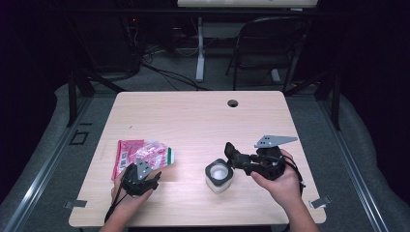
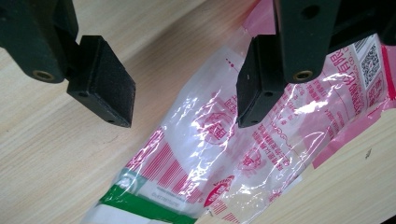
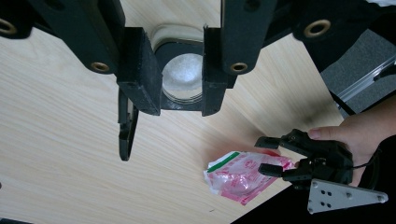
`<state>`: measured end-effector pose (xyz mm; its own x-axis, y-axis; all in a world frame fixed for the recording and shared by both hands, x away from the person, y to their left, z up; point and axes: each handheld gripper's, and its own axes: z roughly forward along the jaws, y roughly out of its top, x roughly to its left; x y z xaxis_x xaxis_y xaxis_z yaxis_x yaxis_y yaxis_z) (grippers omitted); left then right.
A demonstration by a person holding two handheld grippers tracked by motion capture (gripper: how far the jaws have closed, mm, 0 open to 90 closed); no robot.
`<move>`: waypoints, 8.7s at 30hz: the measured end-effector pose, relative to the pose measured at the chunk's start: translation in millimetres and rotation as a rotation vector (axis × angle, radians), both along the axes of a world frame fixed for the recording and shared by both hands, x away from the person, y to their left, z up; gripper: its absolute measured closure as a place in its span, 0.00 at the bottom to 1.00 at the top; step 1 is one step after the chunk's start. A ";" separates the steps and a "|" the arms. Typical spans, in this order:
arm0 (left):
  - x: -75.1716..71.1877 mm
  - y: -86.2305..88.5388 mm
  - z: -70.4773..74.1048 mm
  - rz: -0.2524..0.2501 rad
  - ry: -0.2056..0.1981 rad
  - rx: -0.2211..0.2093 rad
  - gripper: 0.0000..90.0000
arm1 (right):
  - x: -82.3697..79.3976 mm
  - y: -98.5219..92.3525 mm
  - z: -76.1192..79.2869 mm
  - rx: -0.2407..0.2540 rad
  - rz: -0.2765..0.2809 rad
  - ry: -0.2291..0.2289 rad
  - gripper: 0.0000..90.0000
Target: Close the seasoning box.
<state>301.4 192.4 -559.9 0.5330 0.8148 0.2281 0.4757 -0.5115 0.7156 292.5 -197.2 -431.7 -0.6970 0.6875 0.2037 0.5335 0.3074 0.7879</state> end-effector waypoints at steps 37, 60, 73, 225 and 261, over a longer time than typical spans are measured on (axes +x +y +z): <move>-3.1 -8.8 4.1 -0.035 -0.018 -0.006 0.42 | 3.3 -28.9 6.5 -0.017 -0.082 0.002 0.83; -3.4 -9.2 4.2 -0.034 -0.022 -0.002 0.42 | 25.1 -37.3 -22.1 -0.060 -0.176 0.040 1.00; -3.1 -10.2 3.6 -0.036 -0.019 -0.001 0.42 | 31.9 -30.4 -34.8 -0.052 -0.177 0.047 1.00; 3.3 5.8 8.2 -0.011 -0.010 -0.118 0.47 | 12.2 -71.2 -104.7 -0.125 -0.338 0.017 0.54; 11.8 12.0 1.2 0.009 0.028 -0.162 0.47 | 18.2 -101.6 -131.1 -0.095 -0.450 0.091 0.54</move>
<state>313.3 204.4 -558.6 0.5299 0.8444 0.0784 0.5008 -0.3862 0.7746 310.7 -298.8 -562.7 -0.3078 0.9359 0.1717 0.6957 0.0983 0.7115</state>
